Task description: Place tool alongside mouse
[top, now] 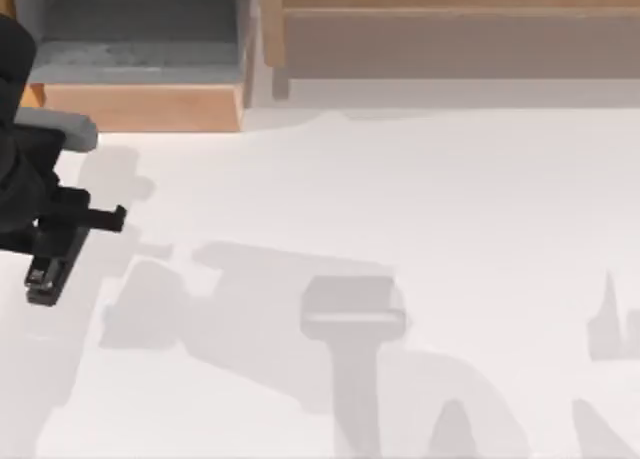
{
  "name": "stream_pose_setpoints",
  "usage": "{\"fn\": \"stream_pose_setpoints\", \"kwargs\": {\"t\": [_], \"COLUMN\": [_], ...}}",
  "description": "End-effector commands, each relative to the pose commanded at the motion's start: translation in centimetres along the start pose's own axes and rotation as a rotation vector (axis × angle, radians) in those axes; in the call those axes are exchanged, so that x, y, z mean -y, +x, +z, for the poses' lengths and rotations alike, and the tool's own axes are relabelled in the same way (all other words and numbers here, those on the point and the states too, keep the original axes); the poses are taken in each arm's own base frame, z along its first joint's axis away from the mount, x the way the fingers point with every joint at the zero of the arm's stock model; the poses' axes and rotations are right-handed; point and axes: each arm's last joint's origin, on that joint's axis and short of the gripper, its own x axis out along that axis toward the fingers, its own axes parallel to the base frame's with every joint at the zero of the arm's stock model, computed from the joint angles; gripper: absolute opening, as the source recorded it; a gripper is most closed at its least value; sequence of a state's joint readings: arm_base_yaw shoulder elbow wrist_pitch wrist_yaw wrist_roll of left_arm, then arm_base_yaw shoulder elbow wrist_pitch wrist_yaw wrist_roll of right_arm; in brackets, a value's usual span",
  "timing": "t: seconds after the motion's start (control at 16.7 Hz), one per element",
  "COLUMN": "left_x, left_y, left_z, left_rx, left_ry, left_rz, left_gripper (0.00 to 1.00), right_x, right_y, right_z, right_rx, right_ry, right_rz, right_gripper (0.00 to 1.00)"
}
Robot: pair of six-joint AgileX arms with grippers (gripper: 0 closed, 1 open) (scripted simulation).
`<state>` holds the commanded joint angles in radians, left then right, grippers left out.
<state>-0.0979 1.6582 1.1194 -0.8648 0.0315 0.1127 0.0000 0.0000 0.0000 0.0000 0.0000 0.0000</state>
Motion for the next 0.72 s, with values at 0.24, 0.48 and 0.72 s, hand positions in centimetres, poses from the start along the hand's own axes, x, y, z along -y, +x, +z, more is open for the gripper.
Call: {"fn": "stream_pose_setpoints", "kwargs": {"t": [0.24, 0.48, 0.72], "left_x": [-7.9, -15.7, -21.5], "left_y": [-0.3, -0.3, -0.1], "left_z": [-1.4, -4.5, -8.3], "left_rx": [-0.002, -0.022, -0.039], "left_ry": [-0.011, -0.072, -0.149], "left_rz": [0.023, 0.036, 0.035], "left_gripper": [0.00, 0.00, 0.00], "right_x": [0.0, 0.0, 0.0], "right_y": [0.0, 0.0, 0.0], "right_z": [0.0, 0.0, 0.0], "right_rx": [0.000, 0.000, 0.000], "right_ry": [0.000, 0.000, 0.000], "right_rz": [0.000, 0.000, 0.000], "right_gripper": [1.00, 1.00, 1.00]}}
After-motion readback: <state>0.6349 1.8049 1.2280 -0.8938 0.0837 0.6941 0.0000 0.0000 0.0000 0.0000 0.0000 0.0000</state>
